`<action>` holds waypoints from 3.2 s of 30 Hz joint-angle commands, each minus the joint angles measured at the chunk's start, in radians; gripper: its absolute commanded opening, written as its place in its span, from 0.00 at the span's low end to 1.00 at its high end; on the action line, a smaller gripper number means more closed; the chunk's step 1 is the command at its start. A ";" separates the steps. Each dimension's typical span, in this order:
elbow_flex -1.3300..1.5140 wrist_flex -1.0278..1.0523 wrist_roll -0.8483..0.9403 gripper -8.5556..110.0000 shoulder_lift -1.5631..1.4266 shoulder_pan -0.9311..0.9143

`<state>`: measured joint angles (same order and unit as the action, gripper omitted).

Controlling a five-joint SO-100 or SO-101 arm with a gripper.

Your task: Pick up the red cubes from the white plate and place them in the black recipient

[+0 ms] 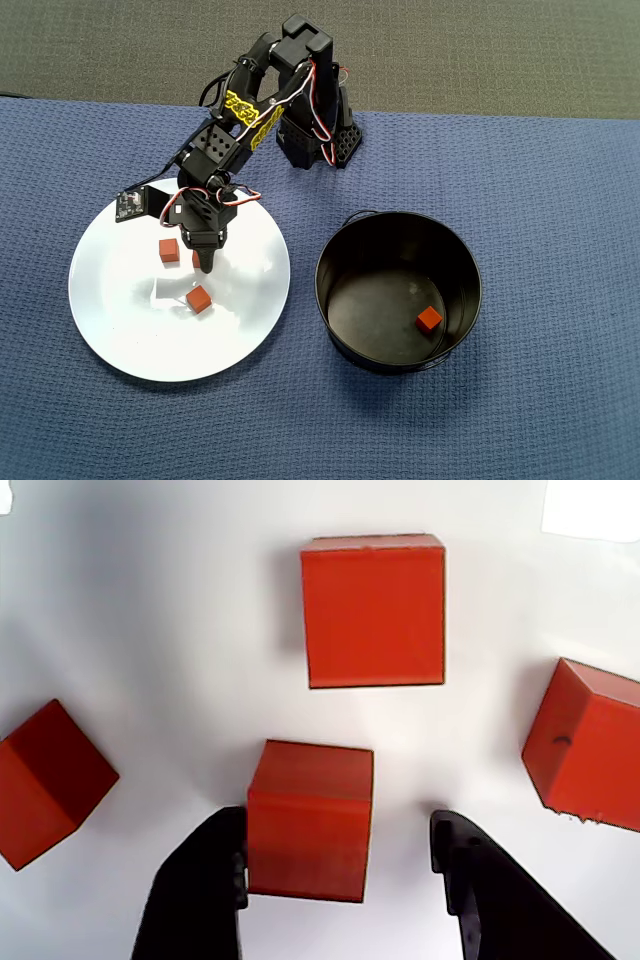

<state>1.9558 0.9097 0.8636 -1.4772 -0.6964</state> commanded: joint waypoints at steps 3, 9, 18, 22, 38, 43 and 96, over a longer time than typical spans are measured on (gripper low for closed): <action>-0.009 -0.025 -0.018 0.16 -0.063 0.020; -0.049 -0.031 -0.028 0.17 -0.037 0.017; -0.084 -0.026 -0.037 0.17 -0.018 0.015; -0.124 -0.003 -0.038 0.17 0.003 0.011; -0.087 0.003 0.005 0.19 -0.009 0.015; -0.078 0.006 0.011 0.18 -0.012 0.018; -0.140 0.359 -0.603 0.38 -0.594 1.115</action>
<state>1.8101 1.2118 0.1135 -2.0218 0.3467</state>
